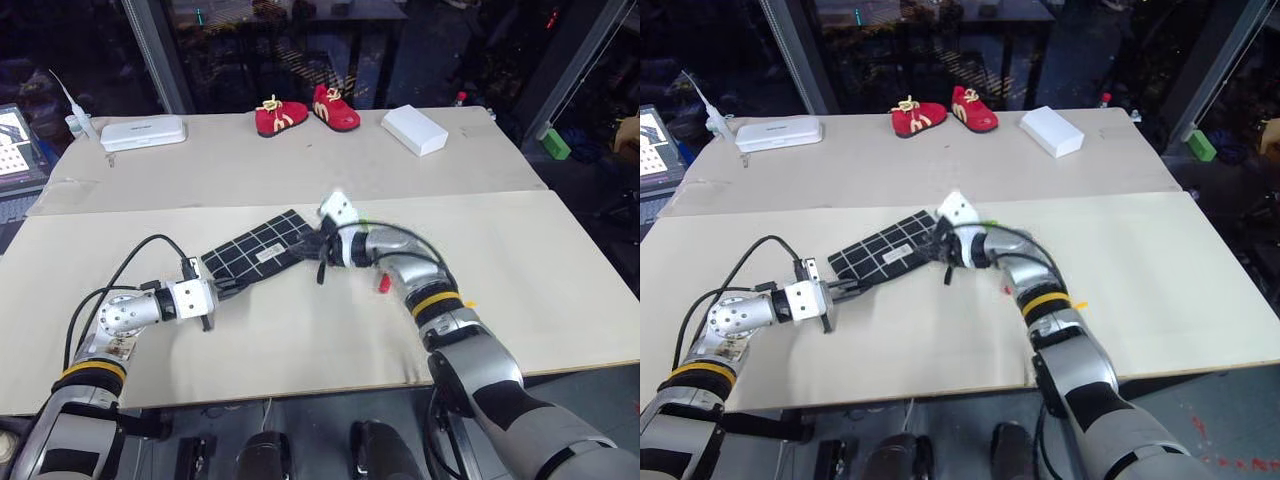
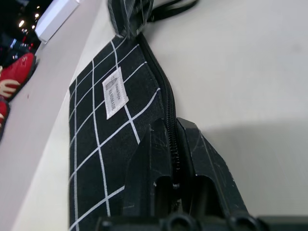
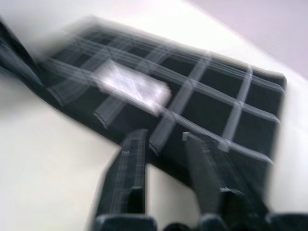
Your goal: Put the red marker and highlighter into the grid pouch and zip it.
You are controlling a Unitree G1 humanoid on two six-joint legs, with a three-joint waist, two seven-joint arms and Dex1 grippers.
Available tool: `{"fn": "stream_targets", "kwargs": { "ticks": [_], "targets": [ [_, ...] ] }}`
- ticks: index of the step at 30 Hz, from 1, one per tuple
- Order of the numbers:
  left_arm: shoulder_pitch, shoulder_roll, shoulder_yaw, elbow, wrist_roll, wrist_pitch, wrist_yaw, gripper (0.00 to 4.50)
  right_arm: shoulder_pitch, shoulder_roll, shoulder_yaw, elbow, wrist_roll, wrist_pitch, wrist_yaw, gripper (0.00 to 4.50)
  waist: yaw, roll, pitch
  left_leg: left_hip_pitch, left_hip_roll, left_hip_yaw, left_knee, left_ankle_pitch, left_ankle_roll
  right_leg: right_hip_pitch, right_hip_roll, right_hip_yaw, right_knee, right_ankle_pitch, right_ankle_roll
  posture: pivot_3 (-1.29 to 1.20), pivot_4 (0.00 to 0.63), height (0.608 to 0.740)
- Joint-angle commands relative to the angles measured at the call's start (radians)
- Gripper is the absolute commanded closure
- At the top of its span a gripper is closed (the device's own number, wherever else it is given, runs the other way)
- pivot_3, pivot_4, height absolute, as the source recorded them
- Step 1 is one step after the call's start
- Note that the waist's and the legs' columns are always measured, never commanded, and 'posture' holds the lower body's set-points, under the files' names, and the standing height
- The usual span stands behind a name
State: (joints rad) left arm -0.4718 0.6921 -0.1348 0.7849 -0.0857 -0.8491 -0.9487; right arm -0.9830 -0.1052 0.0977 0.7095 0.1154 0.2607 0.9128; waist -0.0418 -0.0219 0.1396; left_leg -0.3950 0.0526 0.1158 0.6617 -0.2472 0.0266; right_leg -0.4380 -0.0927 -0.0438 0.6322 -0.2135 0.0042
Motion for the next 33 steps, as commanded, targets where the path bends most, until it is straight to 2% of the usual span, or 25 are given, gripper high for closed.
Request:
{"fn": "stream_targets", "kwargs": {
  "ticks": [1,3,9,14,24,33],
  "targets": [
    [0.024,-0.022,0.054,-0.119,-0.097,0.123,-0.005,4.5,-0.08,-0.046,-0.184,-0.196,0.233,0.26,-0.006,1.57,0.001,0.0,0.0,-0.001,0.0,0.0,0.0,0.0,0.0,0.0,0.0,-0.001,0.0,0.0,0.0,0.0,0.15,0.74],
    [0.043,-0.037,0.075,-0.189,-0.134,0.197,0.004,4.5,-0.076,-0.083,-0.227,-0.26,0.283,0.334,-0.021,1.57,0.006,0.0,0.0,-0.003,0.0,-0.003,0.0,0.0,0.0,-0.001,0.0,-0.003,0.0,0.0,0.0,0.0,0.15,0.74],
    [0.139,-0.048,0.118,-0.466,-0.21,0.459,0.037,4.5,0.074,-0.195,-0.203,-0.392,0.239,0.368,-0.106,1.57,0.013,0.0,0.0,-0.004,-0.001,-0.004,0.0,0.0,0.0,0.0,-0.001,-0.004,-0.002,0.0,0.0,0.0,0.15,0.74],
    [0.199,-0.042,0.151,-0.647,-0.248,0.617,0.05,4.5,0.153,-0.187,-0.136,-0.406,0.168,0.345,-0.214,1.57,-0.004,0.0,0.0,-0.003,-0.001,-0.003,0.0,0.001,-0.001,-0.002,0.0,-0.002,-0.003,0.0,0.0,0.0,0.15,0.74],
    [0.205,-0.068,0.184,-0.759,-0.253,0.745,0.083,4.5,0.166,-0.15,-0.102,-0.336,0.127,0.305,-0.272,1.57,0.006,0.0,0.0,-0.002,-0.001,-0.002,0.0,0.001,-0.001,-0.001,0.001,0.0,-0.003,0.0,0.0,0.0,0.15,0.74],
    [0.215,-0.085,0.19,-0.764,-0.237,0.759,0.088,4.5,0.193,-0.183,-0.105,-0.428,0.229,0.391,-0.118,1.57,0.004,0.0,0.0,-0.002,-0.001,-0.003,0.0,0.001,-0.001,-0.001,0.001,0.001,-0.004,0.0,0.0,0.0,0.15,0.74]
  ]
}}
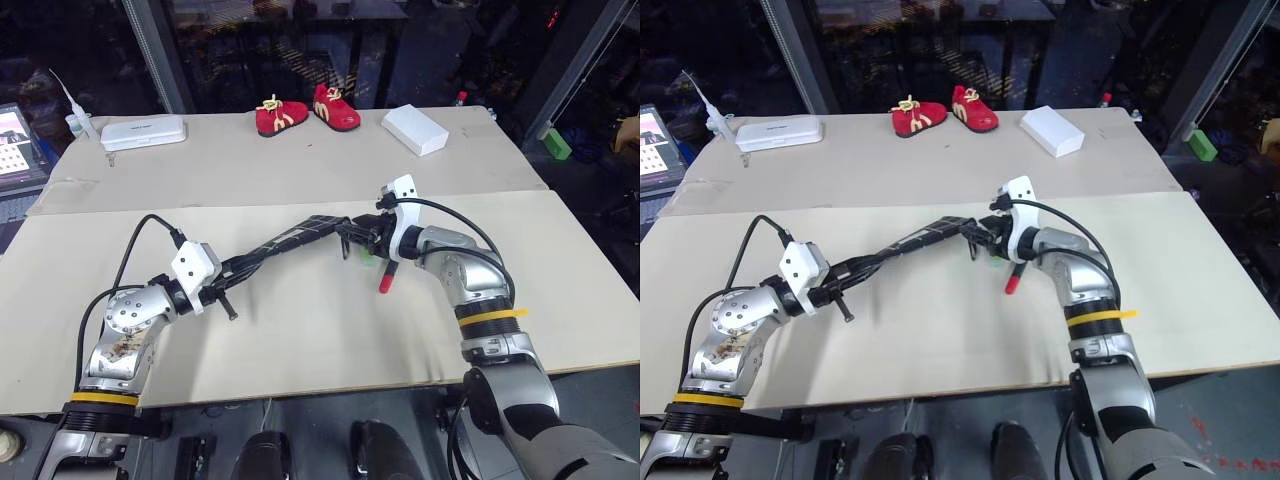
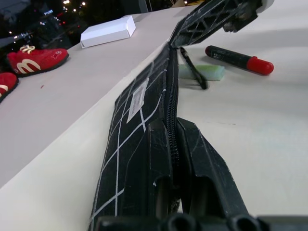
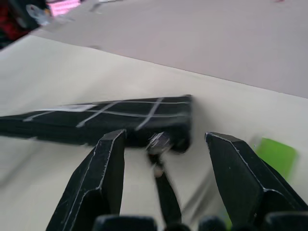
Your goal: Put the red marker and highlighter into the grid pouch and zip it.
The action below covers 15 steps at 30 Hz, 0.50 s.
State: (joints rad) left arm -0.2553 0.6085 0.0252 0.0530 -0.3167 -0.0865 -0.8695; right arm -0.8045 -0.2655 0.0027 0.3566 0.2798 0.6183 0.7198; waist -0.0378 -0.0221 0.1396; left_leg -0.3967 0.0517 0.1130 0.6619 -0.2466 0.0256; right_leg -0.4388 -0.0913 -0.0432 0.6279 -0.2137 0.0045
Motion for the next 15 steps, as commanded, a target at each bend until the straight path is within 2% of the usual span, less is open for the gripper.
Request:
{"fn": "stream_targets", "kwargs": {
  "ticks": [1,4,8,15],
  "targets": [
    [-0.002,-0.004,0.031,-0.032,-0.007,-0.003,0.009,4.5,0.021,-0.033,-0.019,-0.089,0.086,0.048,0.099,1.57,0.001,0.0,0.0,0.0,0.0,0.0,0.0,0.0,0.0,0.0,0.0,0.0,0.0,0.0,0.0,0.0,0.15,0.74],
    [-0.004,-0.006,0.033,-0.031,-0.005,-0.004,0.012,4.5,0.024,-0.063,-0.04,-0.089,0.103,0.056,0.113,1.57,0.003,0.0,0.0,0.0,0.0,0.0,0.0,0.0,0.0,0.0,0.0,0.0,0.0,0.0,0.0,0.0,0.15,0.74],
    [-0.001,-0.007,0.036,-0.036,-0.007,-0.004,0.011,4.5,0.033,-0.08,-0.005,-0.055,0.059,0.014,0.099,1.57,0.006,0.0,0.0,0.0,0.0,0.0,0.0,0.0,0.0,0.0,0.0,0.0,0.0,0.0,0.0,0.0,0.15,0.74],
    [0.0,-0.008,0.039,-0.046,-0.012,0.003,0.009,4.5,0.017,-0.038,0.03,0.04,0.014,-0.055,0.083,1.57,0.0,0.0,0.0,0.0,0.0,0.0,0.0,0.0,0.0,0.0,0.0,0.0,0.0,0.0,0.0,0.0,0.15,0.74]
  ]
}}
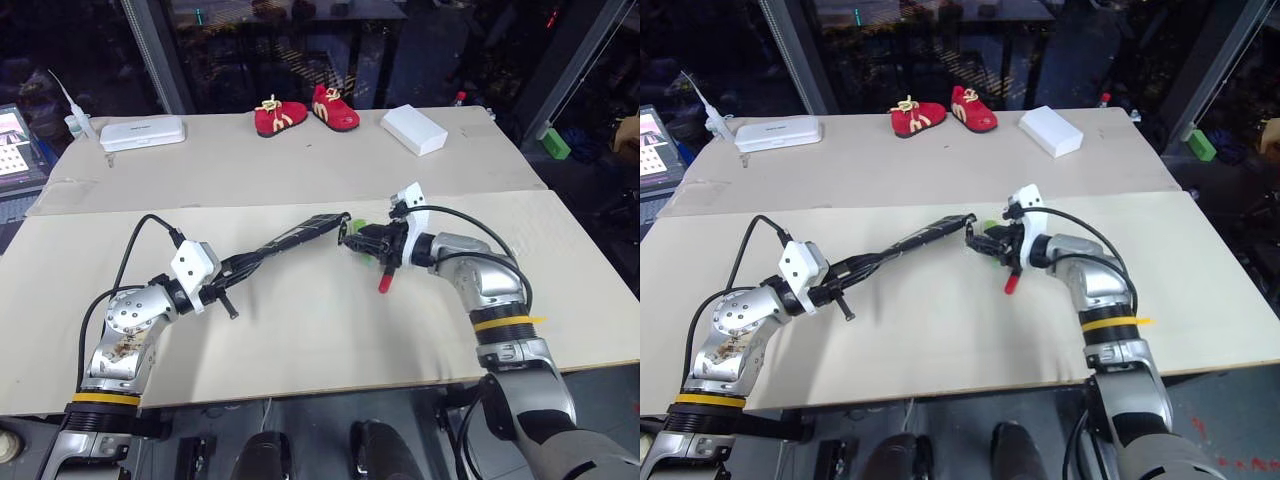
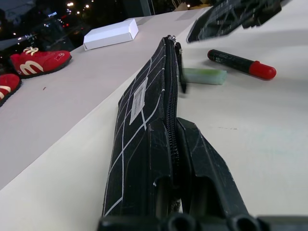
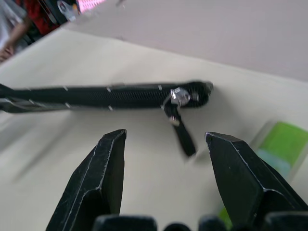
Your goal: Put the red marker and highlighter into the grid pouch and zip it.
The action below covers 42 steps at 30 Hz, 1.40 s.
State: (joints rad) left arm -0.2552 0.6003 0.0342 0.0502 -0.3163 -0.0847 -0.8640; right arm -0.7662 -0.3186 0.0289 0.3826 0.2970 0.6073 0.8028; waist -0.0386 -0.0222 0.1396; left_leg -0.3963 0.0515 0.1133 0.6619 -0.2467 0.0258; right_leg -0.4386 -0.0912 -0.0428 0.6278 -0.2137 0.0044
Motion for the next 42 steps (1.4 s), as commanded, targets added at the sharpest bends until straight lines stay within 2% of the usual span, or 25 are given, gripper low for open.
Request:
{"fn": "stream_targets", "kwargs": {
  "ticks": [1,7,15,18,22,23,25,32,38,42],
  "targets": [
    [0.001,0.001,0.03,-0.044,-0.013,0.001,0.003,4.5,-0.025,0.024,0.007,0.022,-0.005,-0.048,0.001,1.57,0.001,0.0,0.0,0.0,0.0,0.0,0.0,0.0,0.0,0.0,0.0,0.0,0.0,0.0,0.0,0.0,0.15,0.74],
    [0.004,0.0,0.03,-0.05,-0.014,0.007,0.0,4.5,-0.092,0.085,0.026,0.159,-0.053,-0.135,-0.021,1.57,-0.002,0.0,0.0,0.0,0.0,0.0,0.0,0.0,0.0,0.0,0.0,0.0,0.0,0.0,0.0,0.0,0.15,0.74],
    [0.015,-0.006,0.029,-0.073,-0.016,0.022,0.002,4.5,-0.15,0.099,0.023,0.28,-0.085,-0.229,-0.014,1.57,0.001,0.0,0.0,-0.001,0.0,0.0,0.0,0.0,0.0,0.0,0.0,0.0,0.001,0.0,0.0,0.0,0.15,0.74],
    [0.021,-0.006,0.032,-0.089,-0.017,0.034,0.006,4.5,-0.154,0.101,0.02,0.288,-0.083,-0.235,-0.004,2.24,0.0,0.0,0.0,-0.001,0.0,0.0,0.0,0.0,0.0,0.0,0.0,0.0,0.0,0.0,0.0,0.0,0.15,0.74],
    [0.024,-0.007,0.035,-0.1,-0.017,0.046,0.011,4.5,-0.139,0.096,0.021,0.264,-0.07,-0.231,0.041,3.55,-0.002,0.0,0.0,0.0,0.0,0.0,0.0,0.0,0.0,0.0,0.0,0.0,0.0,0.0,0.0,0.0,0.15,0.74],
    [0.025,-0.007,0.036,-0.103,-0.017,0.048,0.011,4.5,-0.137,0.096,0.021,0.263,-0.069,-0.232,0.046,4.01,-0.003,0.0,0.0,0.0,0.0,0.0,0.0,0.0,0.0,0.0,0.0,0.0,0.001,0.0,0.0,0.0,0.15,0.74],
    [0.027,-0.008,0.036,-0.109,-0.017,0.052,0.014,4.5,-0.128,0.096,0.024,0.244,-0.059,-0.225,0.078,4.44,-0.003,0.0,0.0,0.0,0.0,0.0,0.0,0.0,0.0,0.0,0.0,0.0,0.001,0.0,0.0,0.0,0.15,0.74],
    [0.018,-0.009,0.036,-0.116,-0.015,0.069,0.021,4.5,-0.109,0.086,0.053,0.167,-0.055,-0.195,0.165,4.44,-0.001,0.0,0.0,0.0,0.0,0.0,0.0,0.0,0.0,0.0,0.0,0.0,0.001,0.0,0.0,0.0,0.15,0.74],
    [0.007,-0.014,0.032,-0.109,-0.011,0.069,0.018,4.5,-0.04,0.08,0.216,-0.064,-0.068,-0.14,0.31,4.44,-0.003,0.0,0.0,0.0,0.0,-0.001,0.0,0.0,0.0,0.0,0.0,0.0,0.001,0.0,0.0,0.0,0.15,0.74],
    [-0.006,-0.022,0.029,-0.105,-0.01,0.069,0.015,4.5,-0.033,0.104,0.295,-0.076,-0.108,-0.174,0.32,4.44,-0.001,0.0,0.0,0.001,0.0,-0.001,0.0,0.0,0.0,0.0,0.0,0.0,0.001,0.0,0.0,0.0,0.15,0.74]
  ]
}}
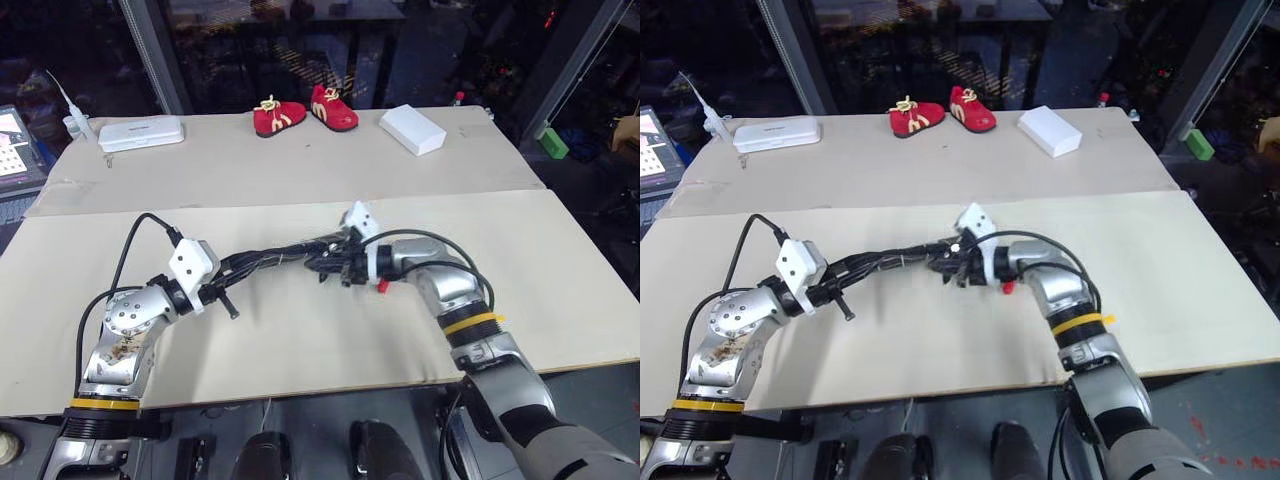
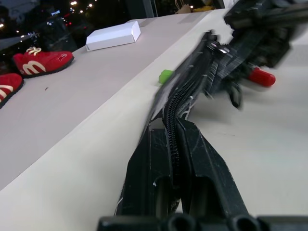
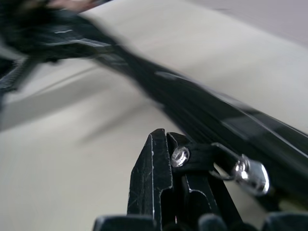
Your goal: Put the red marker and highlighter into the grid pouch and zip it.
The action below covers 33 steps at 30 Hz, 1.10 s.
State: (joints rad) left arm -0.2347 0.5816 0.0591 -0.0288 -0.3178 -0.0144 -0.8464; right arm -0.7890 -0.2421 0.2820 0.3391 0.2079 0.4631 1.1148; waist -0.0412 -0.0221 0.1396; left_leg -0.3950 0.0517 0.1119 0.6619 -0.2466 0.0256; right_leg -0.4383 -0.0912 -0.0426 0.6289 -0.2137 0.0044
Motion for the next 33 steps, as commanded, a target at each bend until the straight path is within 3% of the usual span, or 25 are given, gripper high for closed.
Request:
{"fn": "stream_targets", "kwargs": {
  "ticks": [1,11,18,22,26,30,33],
  "targets": [
    [-0.03,-0.005,0.005,-0.024,-0.009,-0.001,-0.004,4.5,-0.023,0.043,0.047,-0.011,-0.029,-0.042,-0.009,4.44,0.002,0.0,0.0,0.0,0.0,0.0,0.0,0.0,0.0,0.0,0.0,0.0,0.0,0.0,0.0,0.0,0.15,0.74],
    [-0.044,-0.021,0.0,-0.009,-0.009,0.0,-0.004,4.5,-0.171,0.219,0.057,0.172,-0.058,-0.091,-0.075,4.44,0.0,0.0,0.0,0.0,0.0,0.001,0.0,0.0,0.0,0.0,0.0,0.0,0.0,0.0,0.0,0.0,0.15,0.74],
    [-0.036,-0.037,0.001,-0.006,-0.005,-0.009,0.002,4.5,-0.225,0.264,0.051,0.254,-0.063,-0.121,-0.045,4.44,0.006,0.0,0.0,-0.002,0.0,0.001,0.0,0.0,0.0,0.0,0.0,-0.001,0.001,0.0,0.0,0.0,0.15,0.74],
    [-0.027,-0.043,0.009,-0.006,-0.004,-0.015,0.004,4.5,-0.234,0.244,0.036,0.297,-0.083,-0.153,-0.057,3.33,0.004,0.0,0.0,-0.003,0.0,0.001,0.0,0.0,0.0,0.0,0.0,-0.002,0.002,0.0,0.0,0.0,0.15,0.74],
    [-0.008,-0.042,0.015,-0.015,-0.005,-0.021,0.003,4.5,-0.222,0.195,-0.033,0.251,-0.022,-0.032,-0.047,1.91,0.002,0.0,0.0,-0.002,0.0,0.001,0.0,0.0,0.0,0.0,0.0,-0.002,0.001,0.0,0.0,0.0,0.15,0.74],
    [0.013,-0.035,0.025,-0.025,-0.008,-0.022,0.002,4.5,-0.121,0.064,-0.051,0.032,0.058,0.09,0.067,1.91,0.012,0.0,0.0,-0.003,0.0,-0.001,0.0,0.0,0.0,0.0,0.0,-0.003,0.001,0.0,0.0,0.0,0.15,0.74],
    [0.024,-0.028,0.034,-0.032,-0.009,-0.019,0.005,4.5,0.043,-0.123,-0.087,-0.304,0.2,0.222,0.185,1.91,0.029,0.0,0.0,-0.005,0.0,-0.002,0.0,0.0,0.001,0.0,-0.001,-0.004,0.0,0.0,0.0,0.0,0.15,0.74]
  ]
}}
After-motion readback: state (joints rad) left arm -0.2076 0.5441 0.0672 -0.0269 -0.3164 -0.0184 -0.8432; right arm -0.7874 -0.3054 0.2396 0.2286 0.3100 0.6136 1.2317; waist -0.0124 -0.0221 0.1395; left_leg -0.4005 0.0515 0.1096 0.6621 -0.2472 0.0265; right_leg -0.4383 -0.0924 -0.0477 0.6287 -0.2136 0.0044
